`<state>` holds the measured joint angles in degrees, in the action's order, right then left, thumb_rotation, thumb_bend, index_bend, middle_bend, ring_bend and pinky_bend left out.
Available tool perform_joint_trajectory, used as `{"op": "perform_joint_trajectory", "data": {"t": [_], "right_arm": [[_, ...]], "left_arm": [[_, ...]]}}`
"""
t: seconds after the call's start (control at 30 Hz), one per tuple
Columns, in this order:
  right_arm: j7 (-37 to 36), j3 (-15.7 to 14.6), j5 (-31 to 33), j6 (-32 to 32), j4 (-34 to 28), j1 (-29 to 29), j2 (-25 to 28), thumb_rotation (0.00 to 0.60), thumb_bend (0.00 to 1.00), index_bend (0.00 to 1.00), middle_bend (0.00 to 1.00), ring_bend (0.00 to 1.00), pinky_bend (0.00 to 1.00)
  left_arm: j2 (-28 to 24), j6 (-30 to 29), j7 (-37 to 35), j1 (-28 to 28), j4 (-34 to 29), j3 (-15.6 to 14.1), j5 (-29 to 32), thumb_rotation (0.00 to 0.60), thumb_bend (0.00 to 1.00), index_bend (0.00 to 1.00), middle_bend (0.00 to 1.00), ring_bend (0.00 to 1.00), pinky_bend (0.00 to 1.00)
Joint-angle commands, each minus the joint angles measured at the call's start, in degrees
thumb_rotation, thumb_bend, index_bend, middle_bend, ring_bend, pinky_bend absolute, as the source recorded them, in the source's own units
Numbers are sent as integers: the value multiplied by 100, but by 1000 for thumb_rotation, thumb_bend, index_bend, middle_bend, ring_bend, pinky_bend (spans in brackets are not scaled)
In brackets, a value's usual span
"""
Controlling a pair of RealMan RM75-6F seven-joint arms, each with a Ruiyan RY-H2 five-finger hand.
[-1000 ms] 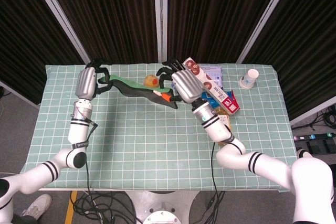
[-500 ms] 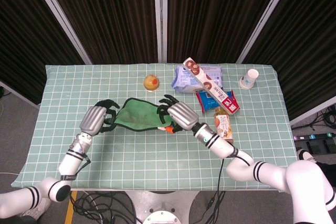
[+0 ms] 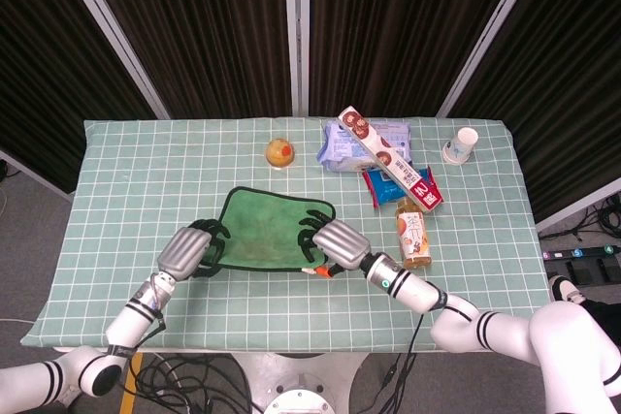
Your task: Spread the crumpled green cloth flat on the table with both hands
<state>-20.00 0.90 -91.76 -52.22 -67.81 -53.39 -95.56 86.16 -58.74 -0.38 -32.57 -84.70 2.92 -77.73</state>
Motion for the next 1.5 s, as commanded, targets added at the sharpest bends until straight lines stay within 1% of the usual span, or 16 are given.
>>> {"op": "perform_joint_trajectory", "data": {"t": [0.03, 0.13, 0.33, 0.47, 0.53, 0.6, 0.63, 0.73, 0.87, 1.0, 1.1, 1.17, 1.23, 1.3, 1.37, 1.5], "right_arm": [[101, -79, -55, 13, 16, 34, -33, 600, 434, 715, 328, 109, 0], [195, -163, -81, 17, 58, 90, -89, 600, 435, 715, 327, 106, 0], [363, -349, -191, -45, 199, 223, -201, 600, 434, 715, 326, 102, 0], [465, -451, -246, -74, 280, 307, -247, 600, 414, 709, 323, 92, 0], [580, -507, -287, -104, 307, 355, -260, 597, 331, 658, 300, 70, 0], [672, -548, -302, -114, 297, 400, -262, 568, 218, 584, 271, 47, 0], [723, -565, -294, -121, 276, 434, -261, 519, 132, 524, 246, 28, 0], [891, -577, -244, -126, 206, 519, -231, 392, 7, 374, 186, 0, 0], [993, -534, -115, -105, 82, 611, -158, 329, 0, 262, 141, 0, 0], [988, -460, -75, -197, -174, 657, 96, 262, 0, 218, 123, 0, 0], [1182, -294, 68, -408, -323, 777, 289, 323, 0, 216, 124, 0, 0], [1396, -180, 211, -510, -430, 867, 440, 427, 0, 222, 130, 0, 0], [1595, -87, 360, -688, -603, 1019, 639, 524, 27, 241, 143, 0, 0], [1803, -28, 498, -880, -756, 1190, 837, 581, 87, 265, 162, 3, 0], [2011, 15, 692, -1102, -957, 1428, 1083, 599, 148, 286, 180, 16, 0], [2234, 19, 964, -1593, -1353, 1930, 1564, 600, 192, 294, 195, 65, 0]], "left_arm": [[3, 121, 128, -10, -24, -92, -6, 600, 370, 710, 413, 235, 232], [-67, 309, 244, -53, -99, -145, 60, 600, 276, 542, 376, 235, 232], [-284, 683, 531, -169, -352, -236, 207, 595, 138, 325, 293, 211, 226], [-362, 641, 568, -148, -470, -258, 168, 490, 96, 291, 268, 208, 226], [-409, 593, 552, -129, -536, -270, 114, 442, 76, 288, 265, 206, 226], [-438, 521, 542, -106, -586, -267, 62, 424, 63, 285, 260, 203, 226], [-441, 474, 545, -94, -598, -262, 30, 413, 59, 283, 257, 201, 226], [-422, 429, 504, -80, -602, -232, 26, 395, 52, 283, 256, 200, 226], [-404, 445, 450, -85, -569, -180, 88, 392, 50, 283, 256, 200, 226], [-442, 429, 403, -75, -571, -137, 136, 393, 49, 283, 256, 200, 225], [-434, 295, 350, -16, -512, -48, 220, 437, 48, 283, 256, 200, 226], [-447, 208, 335, 23, -425, 46, 343, 535, 48, 283, 256, 200, 226], [-472, 36, 341, 101, -348, 166, 502, 594, 48, 283, 256, 200, 226], [-502, -158, 384, 212, -279, 249, 660, 600, 54, 284, 256, 200, 226], [-569, -338, 519, 330, -203, 331, 891, 600, 78, 287, 256, 200, 226], [-698, -752, 655, 602, -142, 465, 1232, 600, 108, 291, 256, 200, 226]]}}
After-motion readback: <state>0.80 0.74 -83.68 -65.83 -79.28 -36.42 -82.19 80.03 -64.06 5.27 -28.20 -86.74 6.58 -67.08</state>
